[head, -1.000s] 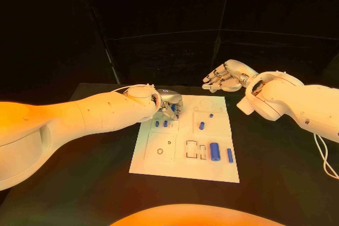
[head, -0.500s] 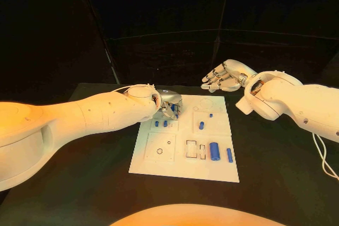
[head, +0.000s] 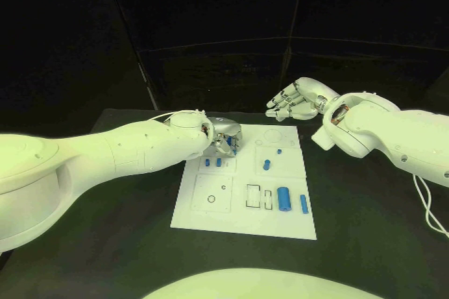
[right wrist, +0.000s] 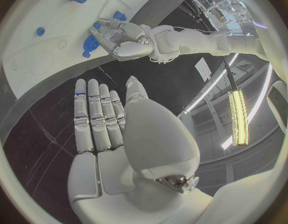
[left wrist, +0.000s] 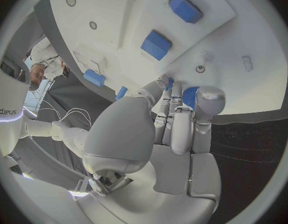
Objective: Assemble the parts on the task board
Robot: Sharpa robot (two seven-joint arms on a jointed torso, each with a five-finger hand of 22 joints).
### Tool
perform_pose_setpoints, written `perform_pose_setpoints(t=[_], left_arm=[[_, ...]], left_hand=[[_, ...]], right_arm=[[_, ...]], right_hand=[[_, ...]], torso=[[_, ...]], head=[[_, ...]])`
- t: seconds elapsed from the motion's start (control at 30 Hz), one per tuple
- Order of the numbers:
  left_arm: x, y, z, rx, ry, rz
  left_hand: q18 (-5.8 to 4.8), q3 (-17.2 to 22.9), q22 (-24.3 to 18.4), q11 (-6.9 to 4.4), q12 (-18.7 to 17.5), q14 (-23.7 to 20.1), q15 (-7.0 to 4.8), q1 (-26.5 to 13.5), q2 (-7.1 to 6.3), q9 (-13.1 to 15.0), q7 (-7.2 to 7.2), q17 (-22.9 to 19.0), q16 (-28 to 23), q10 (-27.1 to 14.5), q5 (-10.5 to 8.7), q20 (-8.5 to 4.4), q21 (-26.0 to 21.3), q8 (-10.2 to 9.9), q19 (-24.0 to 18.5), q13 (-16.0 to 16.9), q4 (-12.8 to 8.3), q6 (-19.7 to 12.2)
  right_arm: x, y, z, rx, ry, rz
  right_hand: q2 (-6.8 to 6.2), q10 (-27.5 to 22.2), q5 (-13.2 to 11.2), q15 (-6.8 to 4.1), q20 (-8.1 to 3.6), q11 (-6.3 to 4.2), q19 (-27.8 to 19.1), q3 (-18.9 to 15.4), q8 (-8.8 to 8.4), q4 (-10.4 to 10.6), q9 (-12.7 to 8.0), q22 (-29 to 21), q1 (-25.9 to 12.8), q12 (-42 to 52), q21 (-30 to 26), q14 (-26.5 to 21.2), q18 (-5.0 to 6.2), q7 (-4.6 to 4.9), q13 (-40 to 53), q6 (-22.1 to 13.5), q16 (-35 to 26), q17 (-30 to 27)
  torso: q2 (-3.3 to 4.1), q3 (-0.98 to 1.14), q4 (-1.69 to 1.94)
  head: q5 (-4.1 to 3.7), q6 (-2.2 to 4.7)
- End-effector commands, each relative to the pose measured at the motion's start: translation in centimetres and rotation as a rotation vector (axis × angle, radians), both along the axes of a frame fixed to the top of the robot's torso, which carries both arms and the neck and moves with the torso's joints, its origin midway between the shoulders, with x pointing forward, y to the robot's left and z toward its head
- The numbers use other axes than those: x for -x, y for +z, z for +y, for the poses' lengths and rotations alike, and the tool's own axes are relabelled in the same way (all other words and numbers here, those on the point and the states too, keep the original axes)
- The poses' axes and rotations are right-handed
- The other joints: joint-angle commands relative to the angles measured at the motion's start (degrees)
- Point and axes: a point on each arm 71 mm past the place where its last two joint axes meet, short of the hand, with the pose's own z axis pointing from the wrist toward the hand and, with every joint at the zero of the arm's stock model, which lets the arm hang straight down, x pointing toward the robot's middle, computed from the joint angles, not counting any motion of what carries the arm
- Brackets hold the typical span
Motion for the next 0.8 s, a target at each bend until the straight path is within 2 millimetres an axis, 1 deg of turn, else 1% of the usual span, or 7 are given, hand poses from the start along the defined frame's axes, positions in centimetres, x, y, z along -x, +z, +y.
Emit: perform_pose_setpoints(t=[0.03,0.17,0.27,0.4,0.57,0.63,0.8], left_arm=[[0.2,-0.3,-0.2,-0.008,-0.018,0.017],[0.2,-0.3,-0.1,-0.005,-0.008,0.006],[0.1,-0.2,0.1,-0.001,0.001,-0.005],[0.1,-0.1,0.4,0.007,0.007,-0.019],[0.2,0.3,0.6,0.030,0.011,-0.041],[0.1,0.7,0.6,0.048,0.013,-0.055],[-0.1,1.9,0.5,0.099,0.028,-0.075]], left_hand=[[-0.97,1.2,0.5,-0.11,-0.4,0.6,-0.46,0.1,0.81,-0.1,-0.18,0.2,0.4,1.3,-0.05,-0.08,0.7,-0.3,0.5,-0.1,-0.3,1.0],[-1.18,3.4,1.8,-0.52,-0.5,0.8,-0.87,1.3,1.71,0.0,-0.32,0.4,0.7,3.3,0.00,-0.42,1.9,0.0,0.9,-0.1,-1.3,2.7],[-1.29,4.9,2.4,-0.55,-0.9,0.8,-0.95,1.5,1.98,0.0,-0.22,0.4,0.7,4.3,-0.02,-0.57,2.5,-0.2,1.0,0.0,-2.0,3.5],[-1.34,5.9,2.8,-0.60,-1.3,1.0,-0.93,1.5,1.89,-0.1,-0.11,0.6,1.0,4.8,-0.01,-0.62,2.8,-0.4,1.1,0.0,-2.5,4.0],[-1.41,6.3,3.3,-0.59,-1.6,1.1,-0.93,1.0,1.72,-0.1,-0.05,0.6,1.0,5.3,-0.06,-0.63,3.2,-0.4,1.2,0.0,-2.6,4.4],[-1.46,6.5,3.5,-0.62,-1.7,1.1,-0.95,0.8,1.66,-0.1,-0.05,0.6,1.0,5.5,-0.07,-0.64,3.4,-0.5,1.3,0.0,-2.7,4.6],[-1.48,6.9,3.7,-0.53,-2.2,1.1,-0.91,0.6,1.46,-0.2,0.08,0.3,0.9,5.5,-0.05,-0.65,3.6,-0.8,1.3,0.0,-2.9,4.5]], right_arm=[[0.0,0.2,0.1,-0.001,0.011,-0.005],[0.0,0.2,0.1,-0.001,0.012,-0.005],[0.0,0.2,0.1,-0.001,0.012,-0.005],[0.0,0.2,0.1,-0.001,0.011,-0.005],[0.0,0.2,0.1,-0.002,0.011,-0.006],[0.0,0.2,0.1,-0.002,0.010,-0.007],[0.0,0.2,0.0,-0.002,0.009,-0.008]], right_hand=[[0.55,-0.4,0.3,-0.05,0.01,0.05,0.3,-0.3,0.27,0.0,0.1,-0.1,0.2,0.2,-0.3,-0.4,0.20,-0.08,-0.1,-0.2,0.3,-0.1],[0.55,-0.4,0.3,-0.05,0.01,0.05,0.3,-0.3,0.27,0.0,0.1,-0.1,0.2,0.2,-0.3,-0.4,0.20,-0.08,-0.1,-0.2,0.3,-0.1],[0.55,-0.4,0.3,-0.05,0.01,0.05,0.3,-0.3,0.27,0.0,0.1,-0.1,0.2,0.2,-0.3,-0.4,0.20,-0.08,-0.1,-0.2,0.3,-0.1],[0.55,-0.4,0.3,-0.05,0.01,0.05,0.3,-0.3,0.27,0.0,0.1,-0.1,0.2,0.2,-0.3,-0.4,0.20,-0.08,-0.1,-0.2,0.3,-0.1],[0.55,-0.4,0.3,-0.05,0.01,0.05,0.3,-0.3,0.27,0.0,0.1,-0.1,0.2,0.2,-0.3,-0.4,0.20,-0.08,-0.1,-0.2,0.3,-0.1],[0.55,-0.4,0.3,-0.05,0.01,0.05,0.3,-0.3,0.27,0.0,0.1,-0.1,0.2,0.2,-0.3,-0.4,0.20,-0.08,-0.1,-0.2,0.3,-0.1],[0.55,-0.4,0.3,-0.05,0.01,0.05,0.3,-0.3,0.27,0.0,0.1,-0.1,0.2,0.2,-0.3,-0.4,0.20,-0.08,-0.1,-0.2,0.3,-0.1]], torso=[[-0.04,0.01,0.03],[-0.05,0.01,0.04],[-0.06,-0.01,0.04],[-0.05,-0.02,0.04],[-0.03,0.00,0.08],[-0.02,0.00,0.08],[-0.06,0.00,0.08]], head=[[-0.01,-0.09],[-0.06,-0.11],[-0.13,-0.07],[-0.20,-0.03],[-0.30,0.21],[-0.29,0.21],[-0.22,0.49]])
